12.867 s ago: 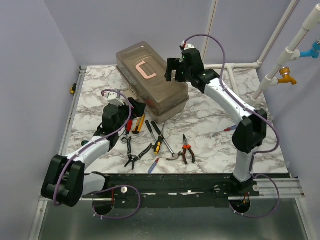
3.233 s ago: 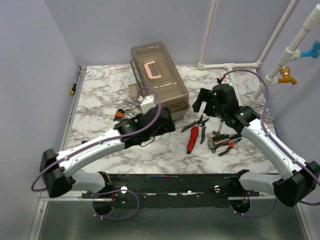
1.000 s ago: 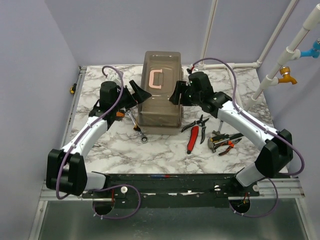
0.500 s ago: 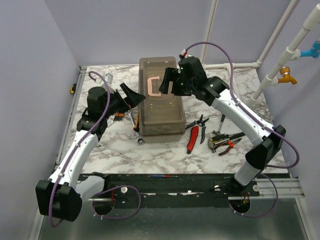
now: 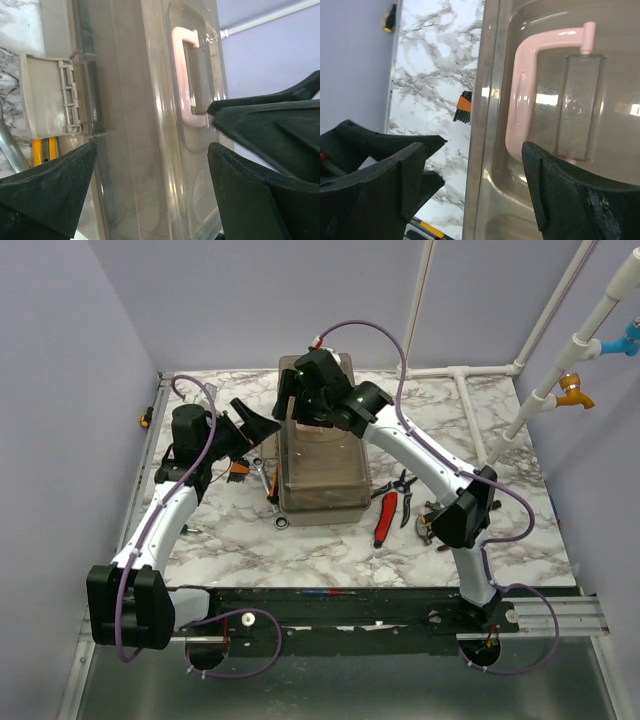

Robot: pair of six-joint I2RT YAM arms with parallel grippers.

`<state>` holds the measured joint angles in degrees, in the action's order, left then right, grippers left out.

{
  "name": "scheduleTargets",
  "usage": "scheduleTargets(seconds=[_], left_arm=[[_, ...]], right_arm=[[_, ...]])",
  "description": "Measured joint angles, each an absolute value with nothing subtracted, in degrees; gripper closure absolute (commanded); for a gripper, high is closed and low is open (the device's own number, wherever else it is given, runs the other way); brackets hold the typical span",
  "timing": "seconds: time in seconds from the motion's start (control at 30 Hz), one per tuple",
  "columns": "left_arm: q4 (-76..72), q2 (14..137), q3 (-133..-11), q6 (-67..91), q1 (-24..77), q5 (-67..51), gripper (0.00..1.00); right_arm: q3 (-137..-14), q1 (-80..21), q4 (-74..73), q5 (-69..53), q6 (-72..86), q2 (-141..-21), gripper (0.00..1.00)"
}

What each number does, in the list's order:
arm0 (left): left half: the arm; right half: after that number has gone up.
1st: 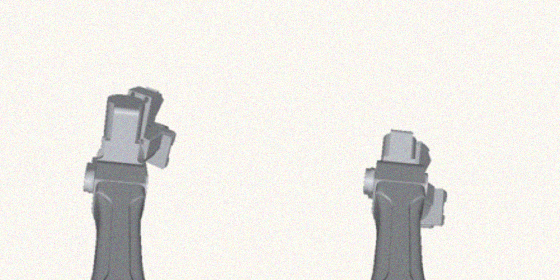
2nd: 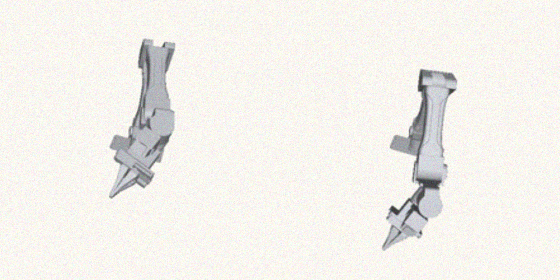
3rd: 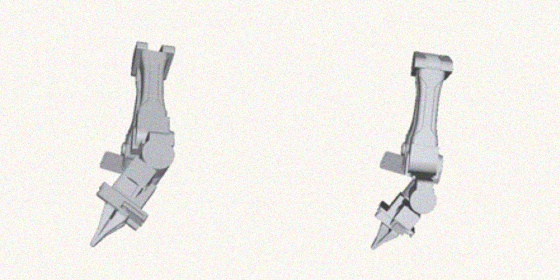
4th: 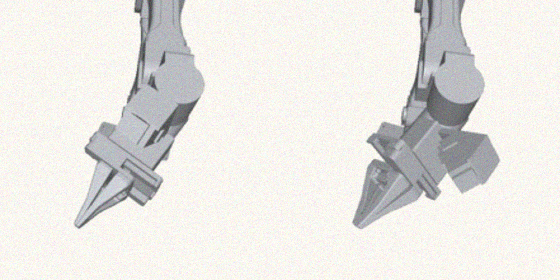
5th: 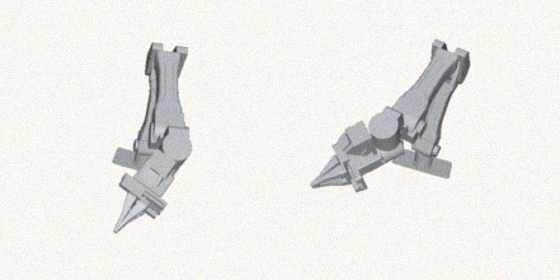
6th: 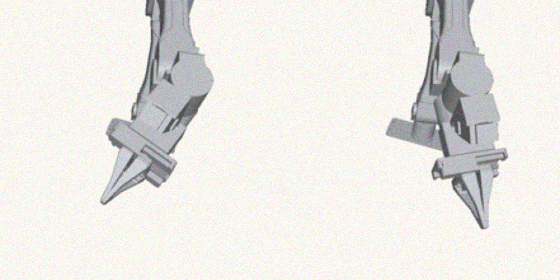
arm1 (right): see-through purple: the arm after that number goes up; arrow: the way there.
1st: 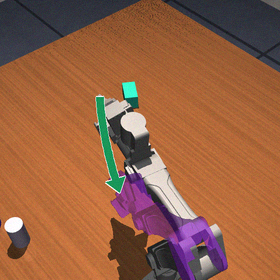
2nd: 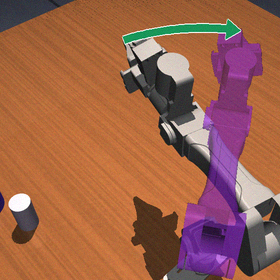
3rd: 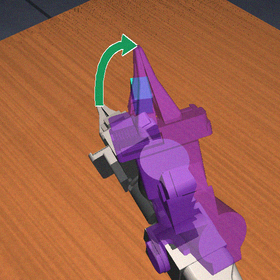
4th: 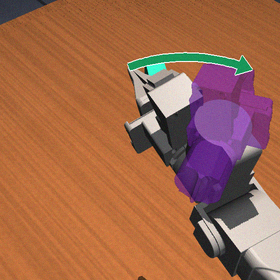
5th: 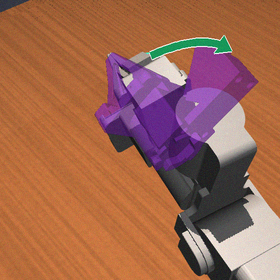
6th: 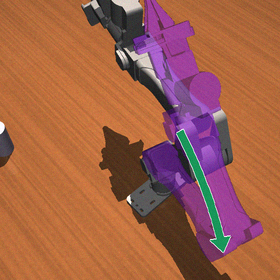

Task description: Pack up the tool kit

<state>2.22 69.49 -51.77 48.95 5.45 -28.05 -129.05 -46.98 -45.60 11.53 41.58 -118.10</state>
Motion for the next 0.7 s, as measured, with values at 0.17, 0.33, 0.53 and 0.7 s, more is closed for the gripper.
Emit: scheduleTargets(seconds=[0.17,0.33,0.53,0.7], left_arm=[[-0.56,69.49,-50.70,49.43,4.29,-28.36,0.07],[-2.20,68.45,-45.87,50.35,2.85,-27.77,0.08],[-2.81,65.98,-40.75,50.96,0.21,-26.70,0.09],[-4.25,66.63,-39.46,51.29,-1.43,-26.79,0.09]], right_arm=[[-131.15,-48.05,-46.50,16.19,42.70,-121.82,0.16],[-131.22,-48.05,-46.11,19.51,42.92,-123.17,0.16],[-131.74,-48.05,-43.90,18.24,43.03,-124.31,0.16],[-132.00,-47.37,-43.18,13.74,41.76,-124.49,0.16]])
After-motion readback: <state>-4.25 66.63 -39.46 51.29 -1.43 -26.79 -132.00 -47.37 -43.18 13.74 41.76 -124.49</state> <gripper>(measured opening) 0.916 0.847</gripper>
